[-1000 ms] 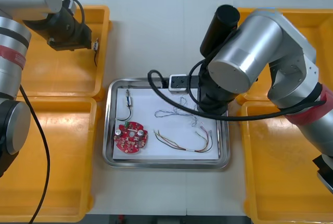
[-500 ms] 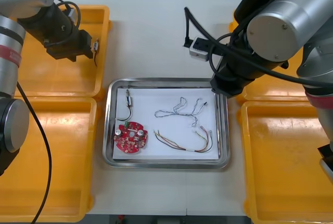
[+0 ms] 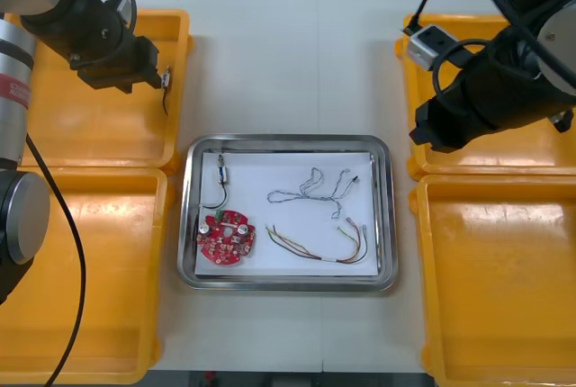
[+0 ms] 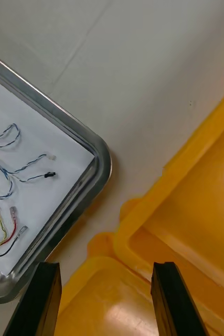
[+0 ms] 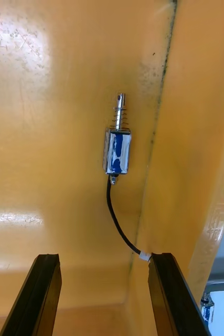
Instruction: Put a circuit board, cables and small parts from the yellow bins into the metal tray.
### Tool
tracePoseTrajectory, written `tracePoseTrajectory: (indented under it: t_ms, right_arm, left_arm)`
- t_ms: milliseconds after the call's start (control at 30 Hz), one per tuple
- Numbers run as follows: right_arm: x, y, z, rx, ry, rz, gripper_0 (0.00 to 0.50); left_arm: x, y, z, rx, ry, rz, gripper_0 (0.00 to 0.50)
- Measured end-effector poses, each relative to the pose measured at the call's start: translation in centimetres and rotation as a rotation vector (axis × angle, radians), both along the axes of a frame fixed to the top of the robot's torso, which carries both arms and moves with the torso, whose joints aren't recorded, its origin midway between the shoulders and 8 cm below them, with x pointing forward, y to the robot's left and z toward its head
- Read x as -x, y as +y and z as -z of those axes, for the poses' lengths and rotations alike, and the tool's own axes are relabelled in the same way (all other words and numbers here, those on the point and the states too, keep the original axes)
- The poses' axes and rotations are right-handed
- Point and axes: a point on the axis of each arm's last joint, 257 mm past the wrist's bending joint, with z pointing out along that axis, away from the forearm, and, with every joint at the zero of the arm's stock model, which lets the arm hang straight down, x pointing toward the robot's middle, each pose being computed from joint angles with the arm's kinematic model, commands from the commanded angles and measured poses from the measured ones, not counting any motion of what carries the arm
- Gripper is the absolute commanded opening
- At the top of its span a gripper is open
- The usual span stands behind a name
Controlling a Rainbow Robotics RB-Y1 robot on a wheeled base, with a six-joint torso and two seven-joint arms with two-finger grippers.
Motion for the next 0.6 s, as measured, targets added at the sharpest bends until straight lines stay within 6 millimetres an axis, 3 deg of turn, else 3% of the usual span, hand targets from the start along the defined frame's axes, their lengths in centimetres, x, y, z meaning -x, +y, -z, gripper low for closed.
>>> tracePoseTrajectory:
  t_ms: [233,400,600]
  right_arm:
    - [0.2,-4.3,0.4,-0.102,0.035,0.225,0.5]
    - [0.2,-6.7,0.0,-0.158,0.04,0.366,0.5]
    - [0.3,-8.8,-0.6,-0.188,0.037,0.453,0.5]
  left_arm:
    - [-0.8,0.0,-0.4,0.001,-0.037,-0.004,0.479]
    - [-2.6,0.4,-1.1,-0.001,-0.111,-0.023,0.473]
    - [-3.5,1.5,0.3,-0.007,-0.117,-0.06,0.472]
